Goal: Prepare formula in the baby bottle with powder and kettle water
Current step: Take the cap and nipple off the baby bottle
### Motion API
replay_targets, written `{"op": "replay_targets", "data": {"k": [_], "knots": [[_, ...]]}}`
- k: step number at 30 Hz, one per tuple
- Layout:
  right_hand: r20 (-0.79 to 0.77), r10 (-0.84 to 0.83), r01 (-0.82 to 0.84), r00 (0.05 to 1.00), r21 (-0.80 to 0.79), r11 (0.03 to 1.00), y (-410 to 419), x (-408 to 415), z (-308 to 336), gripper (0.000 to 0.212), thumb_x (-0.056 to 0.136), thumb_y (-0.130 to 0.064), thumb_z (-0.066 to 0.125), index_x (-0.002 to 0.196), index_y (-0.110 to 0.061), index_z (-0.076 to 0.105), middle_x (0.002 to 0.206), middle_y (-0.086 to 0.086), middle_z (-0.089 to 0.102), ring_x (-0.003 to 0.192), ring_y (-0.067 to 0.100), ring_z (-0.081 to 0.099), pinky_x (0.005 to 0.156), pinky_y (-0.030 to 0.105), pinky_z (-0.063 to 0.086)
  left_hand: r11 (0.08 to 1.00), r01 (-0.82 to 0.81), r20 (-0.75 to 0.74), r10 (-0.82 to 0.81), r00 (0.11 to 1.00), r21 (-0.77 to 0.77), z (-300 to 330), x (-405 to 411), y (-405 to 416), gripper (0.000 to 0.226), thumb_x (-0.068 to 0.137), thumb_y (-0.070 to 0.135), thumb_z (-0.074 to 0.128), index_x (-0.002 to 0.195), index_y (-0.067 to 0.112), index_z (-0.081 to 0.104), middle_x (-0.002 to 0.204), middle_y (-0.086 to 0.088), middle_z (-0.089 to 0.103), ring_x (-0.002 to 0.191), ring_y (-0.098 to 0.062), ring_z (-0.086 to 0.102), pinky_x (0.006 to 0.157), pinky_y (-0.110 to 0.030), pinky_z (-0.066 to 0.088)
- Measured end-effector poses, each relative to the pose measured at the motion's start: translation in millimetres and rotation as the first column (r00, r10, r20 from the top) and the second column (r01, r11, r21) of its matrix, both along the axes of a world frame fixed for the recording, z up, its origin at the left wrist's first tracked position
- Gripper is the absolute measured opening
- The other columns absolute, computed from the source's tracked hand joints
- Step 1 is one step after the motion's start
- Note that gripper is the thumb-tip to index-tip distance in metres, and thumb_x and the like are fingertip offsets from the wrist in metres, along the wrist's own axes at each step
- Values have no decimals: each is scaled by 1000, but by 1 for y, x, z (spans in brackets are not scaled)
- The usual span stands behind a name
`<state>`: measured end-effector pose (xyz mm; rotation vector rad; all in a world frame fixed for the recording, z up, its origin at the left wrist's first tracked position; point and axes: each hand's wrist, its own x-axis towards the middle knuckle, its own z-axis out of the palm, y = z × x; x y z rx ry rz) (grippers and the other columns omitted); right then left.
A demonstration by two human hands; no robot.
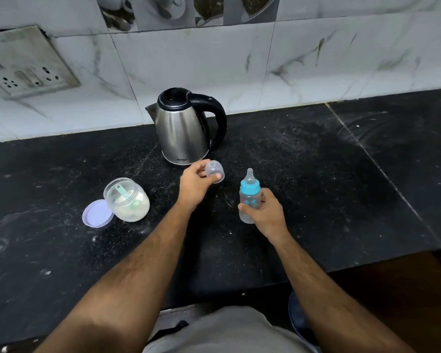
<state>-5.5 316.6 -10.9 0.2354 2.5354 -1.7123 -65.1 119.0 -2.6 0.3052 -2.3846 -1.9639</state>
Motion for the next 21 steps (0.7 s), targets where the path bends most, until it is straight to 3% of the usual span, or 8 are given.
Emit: {"op": "replay_targets", "data": {"k": [4,11,18,21], "knots": [[14,-32,32,999,-2,999,11,-6,-3,46,76,-26,83,113,-21,57,105,-8,66,95,7,64,81,24,54,988,63,48,-57,997,-142,-18,-20,16,54,72,12,84,122,12,65,106,0,73,96,-13,70,96,-36,54],[35,-41,41,999,10,999,25,-20,-8,50,73,-26,85,115,-20,57,109,-7,67,101,9,65,88,30,56,943,112,107,-82,991,-314,-32,-42,38,56,73,11,83,125,14,63,110,1,70,92,-9,63,89,-20,46],[38,-21,21,999,9,1000,28,-28,-12,51,73,-25,85,115,-20,58,107,-7,68,99,8,66,89,32,57,917,116,139,-67,988,-381,-47,-54,38,65,71,16,85,130,14,60,116,-5,70,101,-16,65,100,-34,50],[42,-6,5,999,10,1000,27,-30,-14,53,73,-26,85,117,-20,57,110,-7,67,102,9,66,90,33,56,910,139,148,-87,985,-390,-47,-53,36,84,68,22,88,142,15,48,129,-5,63,111,-19,62,104,-39,47]]}}
